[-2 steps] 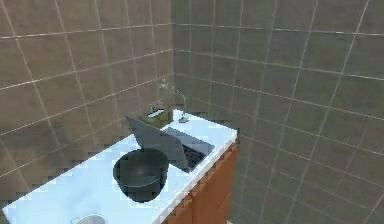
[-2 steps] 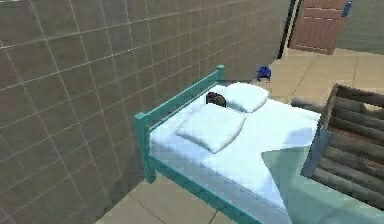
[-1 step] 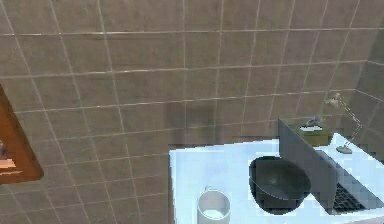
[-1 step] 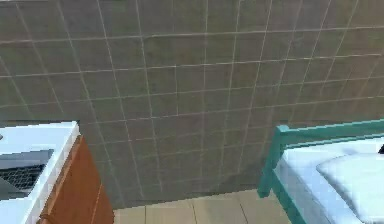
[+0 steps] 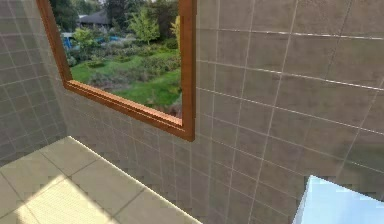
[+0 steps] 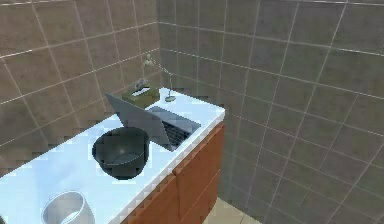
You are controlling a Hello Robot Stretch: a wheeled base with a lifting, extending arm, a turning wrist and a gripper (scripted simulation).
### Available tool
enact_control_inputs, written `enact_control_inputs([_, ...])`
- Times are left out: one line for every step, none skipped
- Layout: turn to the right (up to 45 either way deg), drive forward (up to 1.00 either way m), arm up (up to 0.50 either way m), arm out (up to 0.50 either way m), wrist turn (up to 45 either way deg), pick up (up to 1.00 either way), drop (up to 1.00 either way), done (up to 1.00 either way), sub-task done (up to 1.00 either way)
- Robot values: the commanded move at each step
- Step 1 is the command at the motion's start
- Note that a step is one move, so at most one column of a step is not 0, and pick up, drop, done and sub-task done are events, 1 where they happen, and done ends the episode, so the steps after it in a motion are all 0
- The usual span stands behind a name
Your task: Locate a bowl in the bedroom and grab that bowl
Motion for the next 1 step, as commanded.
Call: enact_control_inputs([-15.0, 0.00, 0.00, 0.00, 0.0, 0.00, 0.00, 0.00, 0.00])
